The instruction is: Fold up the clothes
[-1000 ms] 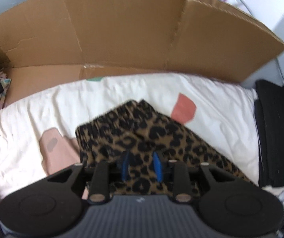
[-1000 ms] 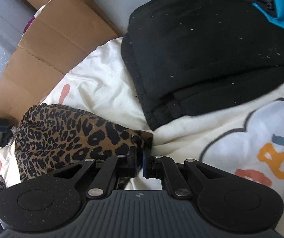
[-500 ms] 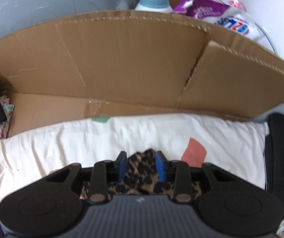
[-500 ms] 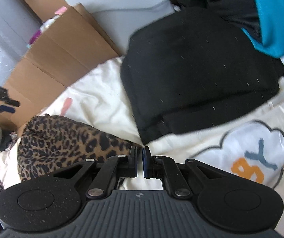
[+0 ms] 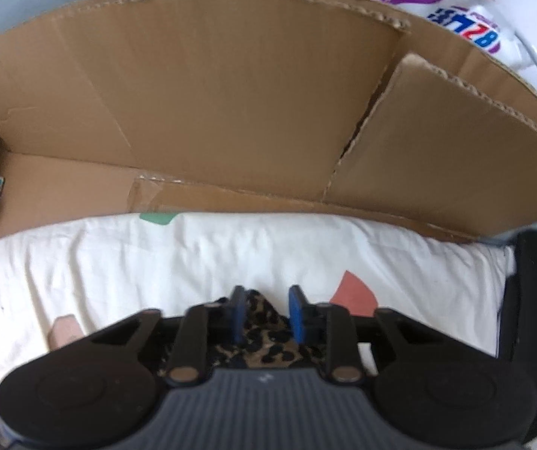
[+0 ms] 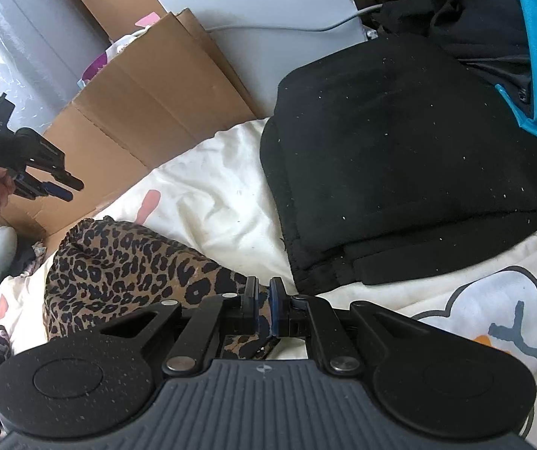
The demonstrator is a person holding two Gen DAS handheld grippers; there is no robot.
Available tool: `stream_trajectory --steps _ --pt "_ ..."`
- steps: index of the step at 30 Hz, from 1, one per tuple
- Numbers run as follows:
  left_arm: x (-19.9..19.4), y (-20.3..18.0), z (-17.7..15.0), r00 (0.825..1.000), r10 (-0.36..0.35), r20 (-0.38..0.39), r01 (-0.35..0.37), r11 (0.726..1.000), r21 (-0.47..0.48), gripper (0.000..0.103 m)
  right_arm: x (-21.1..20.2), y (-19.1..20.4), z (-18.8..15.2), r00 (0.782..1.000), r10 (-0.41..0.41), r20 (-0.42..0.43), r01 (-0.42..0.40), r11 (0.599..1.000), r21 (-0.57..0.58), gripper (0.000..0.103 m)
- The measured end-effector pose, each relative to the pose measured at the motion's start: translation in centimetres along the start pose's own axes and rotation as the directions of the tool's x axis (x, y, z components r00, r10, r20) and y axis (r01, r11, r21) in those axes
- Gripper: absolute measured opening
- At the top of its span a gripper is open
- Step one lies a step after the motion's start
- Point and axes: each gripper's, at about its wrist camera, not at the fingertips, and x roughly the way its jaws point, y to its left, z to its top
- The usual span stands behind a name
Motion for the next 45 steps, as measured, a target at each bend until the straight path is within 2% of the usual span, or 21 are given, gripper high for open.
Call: stream_trajectory --steps 1,6,9,10,11,12,13,20,26,31,33,35,36,38,40,45 --pt "0.2 -0.1 -0.2 1.000 -0.005 0.004 0.006 1.000 -0.018 0.013 0.0 0.0 0.0 1.000 -0.001 -0.001 0.001 1.000 -0.002 0.005" --pt "2.0 -0.5 -1.3 0.997 -0.038 -0.067 0.031 0.993 -0.112 0.015 0.2 -0.2 -0.2 1.000 -0.002 -0.008 0.002 1.000 -0.005 0.005" --pt "3.0 -0.8 -2.2 0.995 -0.028 -0.098 0.017 0.993 -0.113 0.024 0.3 -0.3 -0.3 1.000 -0.003 -0.013 0.003 1.000 -0.005 0.006" --pt "3.2 -0.8 -2.4 0.994 -0.029 -0.105 0.016 0.992 -0.124 0.032 0.4 -0.4 -0.3 1.000 -0.005 -0.014 0.005 1.000 -0.003 0.012" --pt "3.5 -0.7 -2.7 0.993 -0.030 -0.113 0.014 0.991 -0.134 0.036 0.5 -0.4 -0.3 1.000 -0.008 -0.014 0.008 1.000 -0.002 0.017" --pt "3.8 -0.7 -3.0 0.992 -0.030 -0.121 0.012 0.990 -0.141 0.036 0.5 -0.5 -0.3 1.000 -0.011 -0.014 0.011 1.000 0.000 0.023" --pt "4.1 -0.7 -3.2 0.991 -0.028 -0.130 0.010 0.990 -0.142 0.036 0.6 -0.5 -0.3 1.000 -0.013 -0.014 0.013 1.000 0.001 0.025" --pt "6.1 -0.7 -4.6 0.983 -0.019 -0.182 -0.012 0.985 -0.172 0.036 1.4 -0.3 -0.5 0.999 -0.020 -0.028 0.020 1.000 0.005 0.025" --pt "7.2 -0.1 -5.4 0.983 -0.046 -0.178 0.001 0.969 -0.245 0.042 1.8 -0.4 -1.1 0.999 -0.023 -0.047 0.023 1.000 -0.012 0.025" --pt "7.6 -0.3 -6.0 0.985 -0.037 -0.167 -0.007 0.966 -0.258 0.044 2.3 -0.7 -1.4 0.998 -0.037 -0.058 0.036 0.999 -0.017 0.025" --pt "7.0 -0.7 -6.5 0.986 -0.023 -0.162 -0.019 0.968 -0.250 0.042 2.4 -0.7 -1.4 0.997 -0.040 -0.061 0.039 0.999 -0.026 0.025" --pt "6.8 -0.6 -6.7 0.986 -0.008 -0.166 -0.034 0.968 -0.248 0.024 2.4 -0.7 -1.5 0.997 -0.038 -0.061 0.036 0.999 -0.036 0.025" --pt "6.7 -0.4 -6.8 0.986 -0.002 -0.168 -0.041 0.967 -0.251 0.020 2.4 -0.6 -1.6 0.997 -0.036 -0.061 0.034 0.999 -0.041 0.025" --pt "6.3 0.1 -6.9 0.985 -0.026 -0.172 -0.023 0.961 -0.277 0.005 2.4 -0.5 -1.6 0.998 -0.031 -0.058 0.028 0.998 -0.053 0.025" --pt "5.8 0.8 -7.0 0.983 -0.062 -0.175 0.005 0.952 -0.305 0.002 2.4 -0.3 -1.7 0.998 -0.022 -0.051 0.019 0.998 -0.067 0.025" --pt "3.7 0.9 -7.2 0.985 -0.086 -0.151 0.039 0.956 -0.292 0.001 2.6 -0.3 -1.7 0.999 -0.016 -0.045 0.012 0.997 -0.079 0.025"
